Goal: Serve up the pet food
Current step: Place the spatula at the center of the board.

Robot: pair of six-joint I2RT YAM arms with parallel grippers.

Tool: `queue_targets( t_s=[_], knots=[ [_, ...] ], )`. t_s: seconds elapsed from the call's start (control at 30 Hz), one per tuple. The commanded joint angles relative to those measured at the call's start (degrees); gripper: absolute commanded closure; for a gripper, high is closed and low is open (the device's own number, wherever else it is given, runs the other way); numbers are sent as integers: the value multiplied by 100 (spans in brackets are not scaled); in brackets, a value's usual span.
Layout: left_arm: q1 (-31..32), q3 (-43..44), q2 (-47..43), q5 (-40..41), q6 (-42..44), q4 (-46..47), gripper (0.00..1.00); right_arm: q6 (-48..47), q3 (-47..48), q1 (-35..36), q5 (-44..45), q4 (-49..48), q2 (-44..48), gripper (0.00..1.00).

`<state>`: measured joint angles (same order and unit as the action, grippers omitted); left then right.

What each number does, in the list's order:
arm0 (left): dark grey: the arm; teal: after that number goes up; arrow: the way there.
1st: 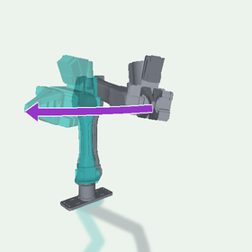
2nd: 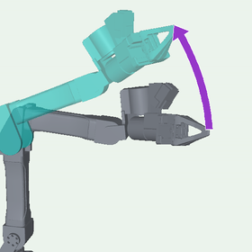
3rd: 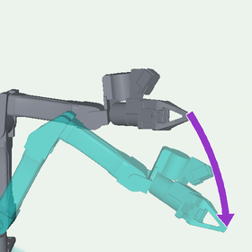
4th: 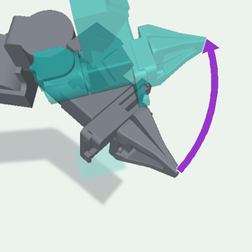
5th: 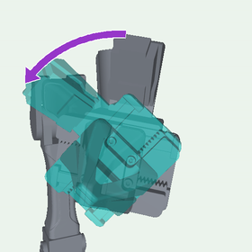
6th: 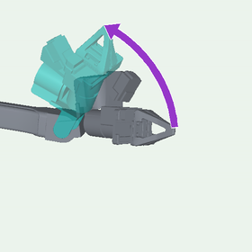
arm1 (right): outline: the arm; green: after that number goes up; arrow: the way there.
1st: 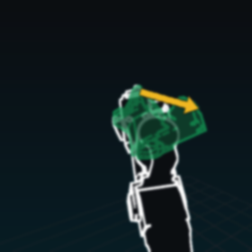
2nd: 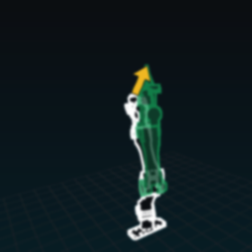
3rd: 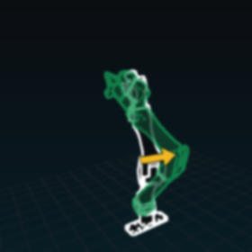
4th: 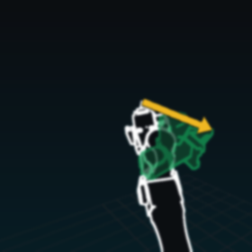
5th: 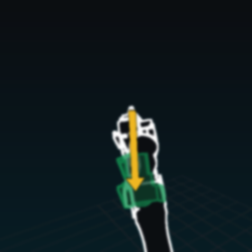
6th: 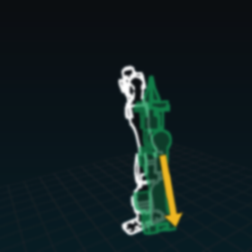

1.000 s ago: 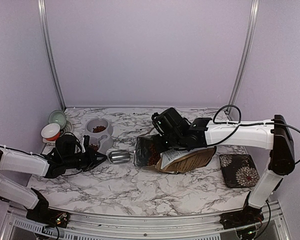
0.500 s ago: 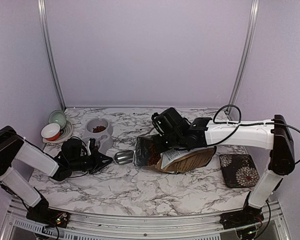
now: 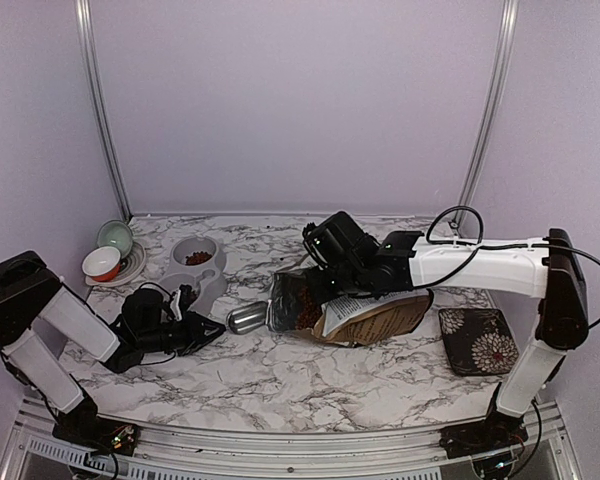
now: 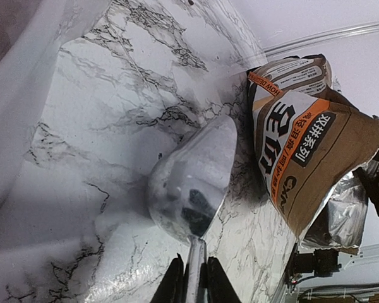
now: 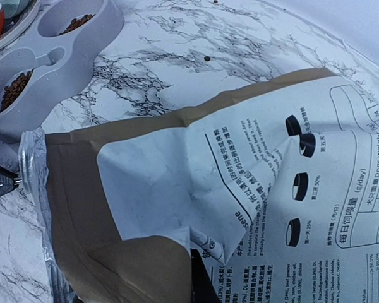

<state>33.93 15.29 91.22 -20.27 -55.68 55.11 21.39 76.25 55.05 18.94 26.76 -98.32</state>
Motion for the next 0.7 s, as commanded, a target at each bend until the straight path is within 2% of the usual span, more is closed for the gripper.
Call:
queue_targets(
  t_s=[0.0, 0.2, 0.67],
  knots=[
    [31, -197, 178, 146, 163, -216, 83, -1, 339, -137, 331, 48, -29, 100],
    [56, -222, 166, 194, 180, -203, 75, -2, 310, -133, 326, 49, -29, 100],
    [96, -257, 101, 212, 143, -203, 71, -1, 226, -131, 309, -13, -16, 100]
  ],
)
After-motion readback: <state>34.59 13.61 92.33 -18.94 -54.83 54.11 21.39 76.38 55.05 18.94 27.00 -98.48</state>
